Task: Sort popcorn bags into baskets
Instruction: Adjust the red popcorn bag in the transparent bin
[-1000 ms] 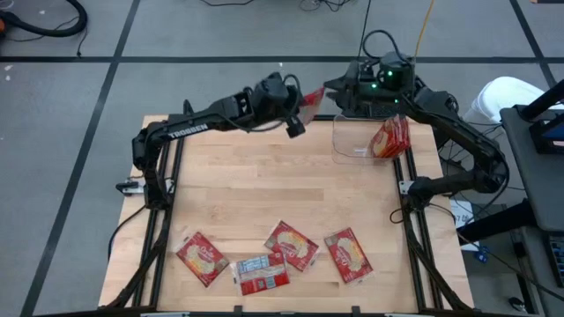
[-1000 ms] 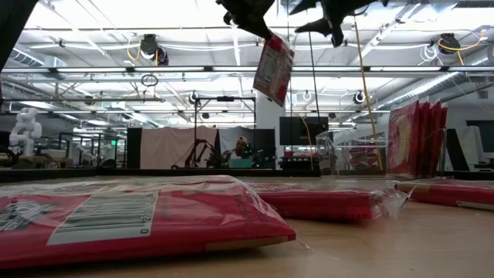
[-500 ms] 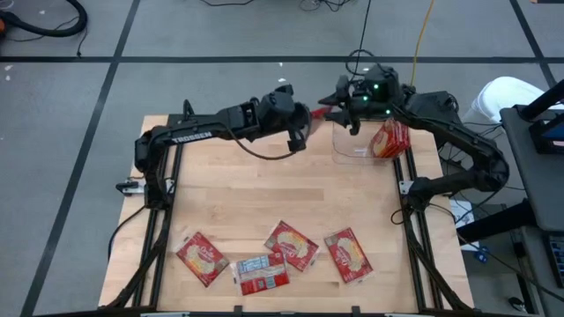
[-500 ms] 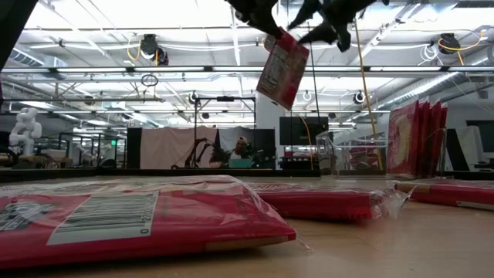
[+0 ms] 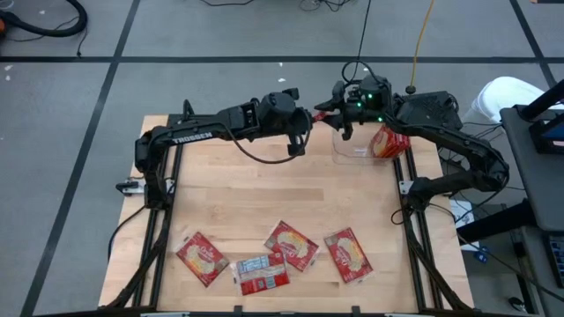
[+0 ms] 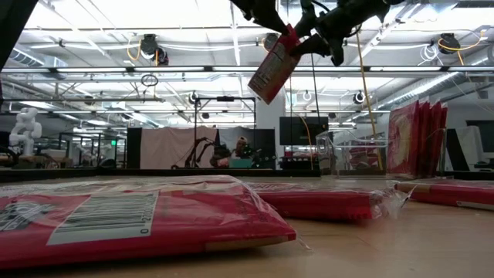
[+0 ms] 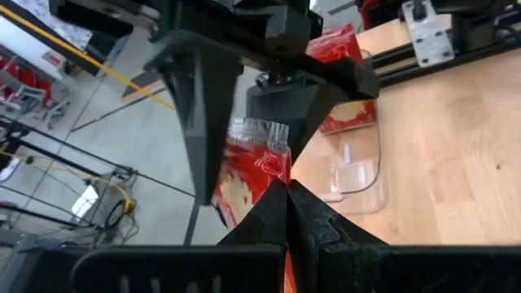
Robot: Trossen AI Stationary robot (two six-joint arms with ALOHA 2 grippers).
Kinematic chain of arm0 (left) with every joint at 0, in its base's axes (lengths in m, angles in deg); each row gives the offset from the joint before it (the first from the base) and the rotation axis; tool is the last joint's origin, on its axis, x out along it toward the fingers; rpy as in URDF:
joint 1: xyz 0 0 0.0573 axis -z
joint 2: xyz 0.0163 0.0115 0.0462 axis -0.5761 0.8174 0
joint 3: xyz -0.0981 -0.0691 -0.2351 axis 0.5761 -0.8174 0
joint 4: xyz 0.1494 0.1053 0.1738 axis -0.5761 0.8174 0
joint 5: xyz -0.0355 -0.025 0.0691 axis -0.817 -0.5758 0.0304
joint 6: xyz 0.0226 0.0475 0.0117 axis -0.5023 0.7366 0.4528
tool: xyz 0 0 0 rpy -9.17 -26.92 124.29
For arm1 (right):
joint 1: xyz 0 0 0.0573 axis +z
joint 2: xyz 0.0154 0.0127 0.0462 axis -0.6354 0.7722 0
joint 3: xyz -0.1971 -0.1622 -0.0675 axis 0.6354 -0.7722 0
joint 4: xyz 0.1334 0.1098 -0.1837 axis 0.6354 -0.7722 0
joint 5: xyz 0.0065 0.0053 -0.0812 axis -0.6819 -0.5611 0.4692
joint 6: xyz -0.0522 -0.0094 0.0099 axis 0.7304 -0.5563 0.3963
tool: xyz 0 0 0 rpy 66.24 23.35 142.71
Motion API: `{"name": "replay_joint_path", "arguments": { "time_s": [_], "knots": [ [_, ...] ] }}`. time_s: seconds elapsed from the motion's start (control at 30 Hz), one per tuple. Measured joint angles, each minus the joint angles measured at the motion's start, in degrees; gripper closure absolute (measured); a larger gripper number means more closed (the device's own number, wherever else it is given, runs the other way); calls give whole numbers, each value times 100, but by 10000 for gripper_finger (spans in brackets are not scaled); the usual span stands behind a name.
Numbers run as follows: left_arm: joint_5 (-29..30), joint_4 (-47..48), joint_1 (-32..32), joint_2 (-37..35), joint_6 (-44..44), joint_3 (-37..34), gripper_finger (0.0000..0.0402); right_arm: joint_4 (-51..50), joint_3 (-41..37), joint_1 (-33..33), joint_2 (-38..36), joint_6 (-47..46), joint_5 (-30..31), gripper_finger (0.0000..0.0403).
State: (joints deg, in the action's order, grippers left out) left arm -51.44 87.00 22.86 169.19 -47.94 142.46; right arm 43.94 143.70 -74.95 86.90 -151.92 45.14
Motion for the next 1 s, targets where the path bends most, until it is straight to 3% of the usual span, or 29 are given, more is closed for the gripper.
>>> {"name": "replay_joint_path", "arguments": {
  "time_s": [0.4,0.6,0.77,1.0],
  "knots": [
    [-174,-18,15,0,-165,0,373,-2,-19,-38,-5,1131,11,393],
    [-161,733,-105,-196,-1583,6,281,-176,-15,-300,-115,1901,-291,398],
    [-149,1743,-338,-557,-2795,11,205,-1263,229,-577,-434,2645,-287,400],
    [-358,2523,-778,-772,-3298,11,197,-2886,941,-887,-735,3367,-603,402]
  ]
}}
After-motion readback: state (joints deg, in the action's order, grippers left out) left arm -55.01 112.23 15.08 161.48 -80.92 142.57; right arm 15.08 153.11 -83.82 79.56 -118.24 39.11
